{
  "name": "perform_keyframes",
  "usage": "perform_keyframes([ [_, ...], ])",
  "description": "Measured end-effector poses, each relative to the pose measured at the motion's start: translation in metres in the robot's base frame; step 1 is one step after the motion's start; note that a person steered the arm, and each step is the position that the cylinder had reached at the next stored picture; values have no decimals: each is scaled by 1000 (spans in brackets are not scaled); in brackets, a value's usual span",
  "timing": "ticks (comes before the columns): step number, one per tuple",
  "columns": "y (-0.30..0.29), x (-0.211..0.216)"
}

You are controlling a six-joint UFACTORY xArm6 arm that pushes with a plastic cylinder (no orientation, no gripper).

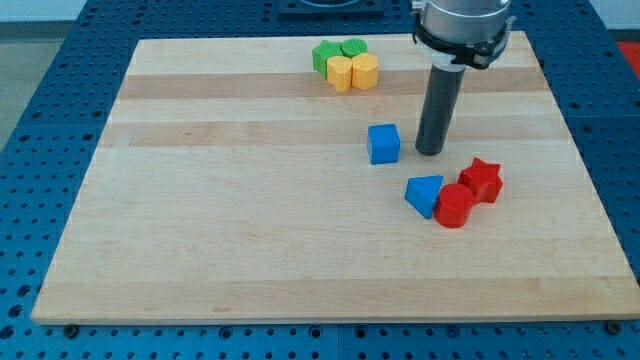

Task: Slightly push the blue cube to the center of the board

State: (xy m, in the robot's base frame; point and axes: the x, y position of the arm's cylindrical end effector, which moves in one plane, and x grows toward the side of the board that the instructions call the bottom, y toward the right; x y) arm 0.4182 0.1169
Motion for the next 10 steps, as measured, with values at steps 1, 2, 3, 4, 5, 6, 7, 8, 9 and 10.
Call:
perform_keyframes([
  [1, -2, 0],
  [2, -13, 0],
  [3, -14, 0],
  [4, -24, 0],
  [5, -45, 0],
  [6, -62, 0],
  [7, -83, 0],
  [8, -95, 0],
  [9, -109, 0],
  [10, -108, -5],
])
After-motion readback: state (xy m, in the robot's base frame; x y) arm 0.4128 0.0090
